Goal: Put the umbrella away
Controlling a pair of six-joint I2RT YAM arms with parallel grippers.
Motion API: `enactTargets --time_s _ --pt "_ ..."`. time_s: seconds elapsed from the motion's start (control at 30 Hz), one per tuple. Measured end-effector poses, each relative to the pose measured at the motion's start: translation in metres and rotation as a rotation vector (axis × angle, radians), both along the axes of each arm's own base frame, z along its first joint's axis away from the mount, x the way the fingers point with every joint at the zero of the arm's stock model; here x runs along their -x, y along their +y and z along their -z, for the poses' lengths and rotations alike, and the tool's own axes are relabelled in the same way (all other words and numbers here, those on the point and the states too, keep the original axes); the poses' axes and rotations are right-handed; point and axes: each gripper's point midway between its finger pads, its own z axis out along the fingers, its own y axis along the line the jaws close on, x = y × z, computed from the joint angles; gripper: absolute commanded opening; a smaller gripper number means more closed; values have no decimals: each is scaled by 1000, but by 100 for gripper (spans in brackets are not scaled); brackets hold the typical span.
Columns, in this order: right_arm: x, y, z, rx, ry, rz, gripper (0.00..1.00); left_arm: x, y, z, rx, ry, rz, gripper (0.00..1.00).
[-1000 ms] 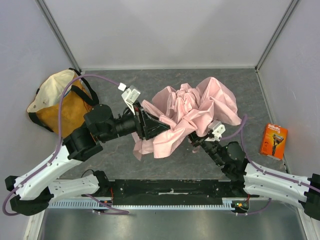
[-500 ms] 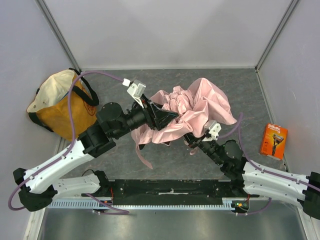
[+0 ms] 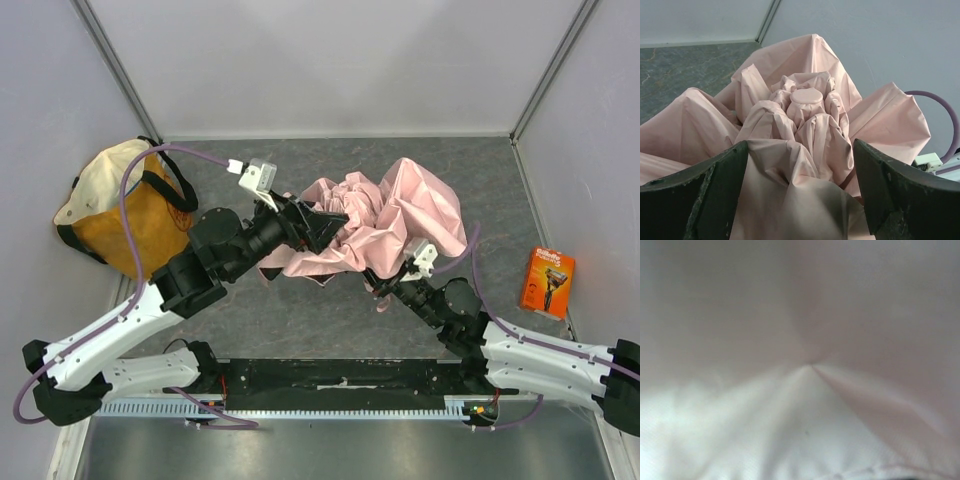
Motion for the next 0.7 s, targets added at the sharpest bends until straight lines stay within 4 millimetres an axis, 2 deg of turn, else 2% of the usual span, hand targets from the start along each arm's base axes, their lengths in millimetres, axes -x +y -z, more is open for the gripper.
enactTargets --time_s 0.4,0.7 --pt "1 6 -4 -21 14 -24 0 -18 -20 8 -24 27 -21 92" --pt "19 19 -13 -17 -22 -145 0 -13 -34 -6 31 -7 45 93"
